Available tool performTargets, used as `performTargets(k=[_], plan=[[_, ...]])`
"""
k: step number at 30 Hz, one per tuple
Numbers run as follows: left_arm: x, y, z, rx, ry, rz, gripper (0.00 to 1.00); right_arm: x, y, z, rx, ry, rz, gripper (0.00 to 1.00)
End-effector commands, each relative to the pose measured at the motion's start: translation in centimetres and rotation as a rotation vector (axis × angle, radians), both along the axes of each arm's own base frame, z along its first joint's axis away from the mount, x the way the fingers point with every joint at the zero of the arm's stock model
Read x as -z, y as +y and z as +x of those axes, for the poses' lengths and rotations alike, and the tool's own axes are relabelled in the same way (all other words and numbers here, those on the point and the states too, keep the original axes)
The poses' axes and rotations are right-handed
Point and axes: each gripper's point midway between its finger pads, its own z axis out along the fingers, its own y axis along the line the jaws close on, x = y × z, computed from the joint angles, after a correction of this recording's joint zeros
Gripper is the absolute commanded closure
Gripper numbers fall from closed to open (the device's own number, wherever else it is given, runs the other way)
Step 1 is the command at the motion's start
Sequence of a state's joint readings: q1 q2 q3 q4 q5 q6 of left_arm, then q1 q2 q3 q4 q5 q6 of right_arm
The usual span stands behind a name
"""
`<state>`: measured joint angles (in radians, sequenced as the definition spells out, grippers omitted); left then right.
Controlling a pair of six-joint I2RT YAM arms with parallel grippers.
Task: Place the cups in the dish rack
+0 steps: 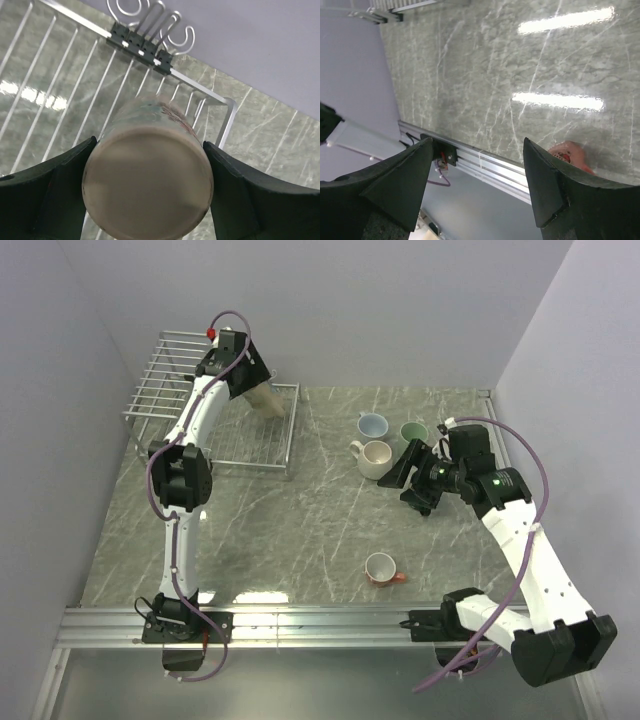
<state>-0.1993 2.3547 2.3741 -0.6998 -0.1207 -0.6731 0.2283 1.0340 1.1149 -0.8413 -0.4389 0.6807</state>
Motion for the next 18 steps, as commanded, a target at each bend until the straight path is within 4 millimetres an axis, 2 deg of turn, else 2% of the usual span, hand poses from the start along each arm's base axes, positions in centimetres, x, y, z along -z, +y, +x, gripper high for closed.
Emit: performTargets(k=[1,4,8,9,10,13,15,16,18], plan=[[-5.7,-1.0,2.1,0.107,-0.203,0.042,1.00,-2.2,0.0,2.1,0.023,-0.084,0.005,0.21],[-6.2,-2.1,3.2,0.218,-0.280,0.084,0.97,-2.1,-0.1,3.0,0.031,-0.078,-0.010,0.21],[-6.8,-5.4,3.8,0.406,-0.364,0.030,0.91,-2.1,-0.2,4.0,0.036,-0.066,-0.034,0.22],[-6.7,-6.2,3.7,0.445,-0.373,0.009,0.89,-2.2,-0.3,4.2,0.038,-0.067,-0.042,0.22],[-6.5,-8.2,3.0,0.542,-0.382,-0.036,0.87,-2.3,-0.4,4.3,0.038,-0.066,-0.045,0.22],[-5.6,-10.3,2.5,0.606,-0.388,-0.015,0.80,-2.3,-0.5,4.6,0.032,-0.056,-0.051,0.22],[-4.9,-10.7,2.5,0.615,-0.382,0.007,0.73,-2.1,-0.6,4.8,0.034,-0.049,-0.050,0.22],[-4.5,-10.9,2.5,0.622,-0.378,0.004,0.63,-2.1,-0.7,5.0,0.035,-0.048,-0.046,0.22],[-4.2,-10.4,2.8,0.597,-0.372,0.047,0.56,-2.0,-0.7,5.2,0.034,-0.044,-0.046,0.22]])
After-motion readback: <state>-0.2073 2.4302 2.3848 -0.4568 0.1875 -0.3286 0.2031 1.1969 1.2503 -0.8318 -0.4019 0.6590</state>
